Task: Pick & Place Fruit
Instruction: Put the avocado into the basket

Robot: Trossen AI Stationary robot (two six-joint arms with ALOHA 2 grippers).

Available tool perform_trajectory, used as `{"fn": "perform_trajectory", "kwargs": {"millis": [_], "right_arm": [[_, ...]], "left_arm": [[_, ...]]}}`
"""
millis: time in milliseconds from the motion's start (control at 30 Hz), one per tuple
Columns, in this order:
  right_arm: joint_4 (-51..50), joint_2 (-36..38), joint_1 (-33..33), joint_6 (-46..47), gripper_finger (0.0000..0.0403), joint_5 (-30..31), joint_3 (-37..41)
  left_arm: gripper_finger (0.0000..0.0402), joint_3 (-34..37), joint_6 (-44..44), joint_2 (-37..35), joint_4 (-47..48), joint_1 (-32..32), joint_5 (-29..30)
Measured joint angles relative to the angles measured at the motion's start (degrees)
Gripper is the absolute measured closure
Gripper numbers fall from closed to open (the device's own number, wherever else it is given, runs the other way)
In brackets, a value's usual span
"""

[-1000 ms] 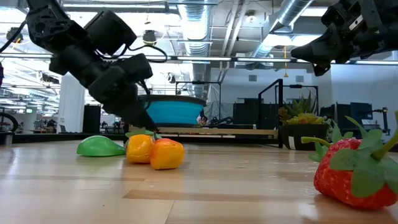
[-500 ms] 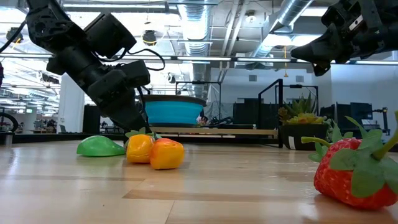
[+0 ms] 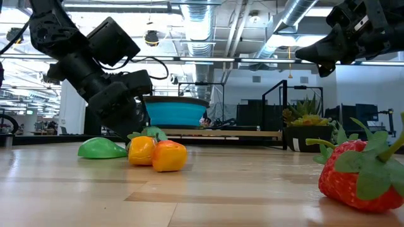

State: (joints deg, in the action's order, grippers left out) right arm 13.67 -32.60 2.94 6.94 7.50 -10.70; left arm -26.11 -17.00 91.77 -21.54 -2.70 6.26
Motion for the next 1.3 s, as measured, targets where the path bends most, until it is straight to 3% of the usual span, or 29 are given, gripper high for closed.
{"fn": "perform_trajectory", "kwargs": {"millis": [367,600,833,1300], "right_arm": [[-0.04,0.0,0.0,0.0,0.0401,-0.01,0.0],[-0.17,0.0,0.0,0.0,0.0401,0.01,0.0],[-2.46,0.0,0.0,0.2,0.0401,0.01,0.0],[-2.97,0.0,0.01,0.18,0.0401,0.01,0.0]], "left_arm": [[0.0152,0.0,-0.53,0.5,-1.37,0.0,2.0],[0.0152,0.0,-6.23,0.5,-1.81,0.77,2.36],[0.0152,0.0,-6.3,0.5,-2.29,0.86,-2.5],[0.0152,0.0,-21.82,0.45,-3.49,1.25,-3.21]]}}
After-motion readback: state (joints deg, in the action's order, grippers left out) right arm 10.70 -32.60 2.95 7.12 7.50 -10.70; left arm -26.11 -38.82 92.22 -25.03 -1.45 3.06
